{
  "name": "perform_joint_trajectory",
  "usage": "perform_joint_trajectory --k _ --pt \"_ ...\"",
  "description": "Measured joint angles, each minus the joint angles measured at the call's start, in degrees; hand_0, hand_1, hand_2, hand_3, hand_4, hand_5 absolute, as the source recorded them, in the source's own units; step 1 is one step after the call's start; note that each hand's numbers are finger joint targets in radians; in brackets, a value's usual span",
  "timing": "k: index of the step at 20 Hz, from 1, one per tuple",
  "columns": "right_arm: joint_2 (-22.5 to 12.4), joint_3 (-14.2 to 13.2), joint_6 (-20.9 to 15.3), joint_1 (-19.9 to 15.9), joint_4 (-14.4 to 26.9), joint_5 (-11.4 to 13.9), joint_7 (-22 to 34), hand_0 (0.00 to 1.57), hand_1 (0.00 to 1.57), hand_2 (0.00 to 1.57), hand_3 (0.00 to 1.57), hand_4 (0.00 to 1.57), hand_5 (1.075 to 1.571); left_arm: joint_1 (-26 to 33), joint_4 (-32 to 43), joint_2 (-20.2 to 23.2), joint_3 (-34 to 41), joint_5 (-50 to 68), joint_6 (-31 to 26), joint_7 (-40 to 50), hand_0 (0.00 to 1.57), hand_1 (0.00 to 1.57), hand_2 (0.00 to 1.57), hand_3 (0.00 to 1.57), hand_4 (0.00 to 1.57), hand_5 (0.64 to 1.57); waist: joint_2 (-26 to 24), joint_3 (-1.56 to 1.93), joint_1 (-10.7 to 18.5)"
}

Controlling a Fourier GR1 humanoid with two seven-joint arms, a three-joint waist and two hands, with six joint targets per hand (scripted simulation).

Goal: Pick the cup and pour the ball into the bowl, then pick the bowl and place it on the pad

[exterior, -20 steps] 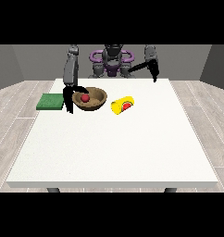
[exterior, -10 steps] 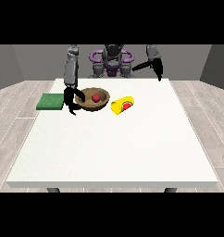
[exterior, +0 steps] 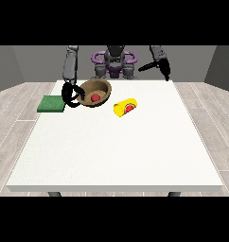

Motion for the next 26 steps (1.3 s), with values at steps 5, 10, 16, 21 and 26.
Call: perform_joint_trajectory --k 5,10,16,21,26 --pt "-2.5 -0.3 2.5 -2.3 -1.5 -1.3 7.3 1.57 1.57 1.57 1.57 1.07 1.552 0.9 1.7 0.9 1.6 0.7 0.4 -1.4 0.00 0.00 0.00 0.00 0.00 1.570 -1.7 0.15 -2.2" --pt "-8.0 -1.9 6.8 -2.1 -2.5 -2.8 9.8 1.57 1.57 1.57 1.57 1.06 1.559 1.0 1.7 1.6 2.4 0.9 0.7 -1.1 0.00 0.00 0.00 0.00 0.00 1.569 -1.3 0.19 -3.4" --pt "-11.3 -4.1 11.5 0.1 -3.5 -5.4 9.3 1.57 1.57 1.57 1.57 1.07 1.557 1.9 3.0 1.9 3.4 0.6 2.5 -4.6 0.00 0.00 0.00 0.00 0.00 1.565 0.9 0.21 -5.5" --pt "-13.5 -5.8 15.0 1.9 -3.6 -7.3 8.2 1.57 1.57 1.57 1.57 1.05 1.561 2.2 4.3 0.4 2.9 -0.2 4.9 -8.1 0.00 0.00 0.00 0.00 0.00 1.565 3.0 0.22 -6.2" --pt "-18.2 -9.1 18.7 1.0 -1.1 -9.3 4.6 1.57 1.57 1.57 1.34 1.01 1.567 -0.2 0.7 -2.2 -0.2 -2.9 8.1 -8.5 0.00 0.00 0.00 0.00 0.00 1.564 9.8 0.28 -4.6"
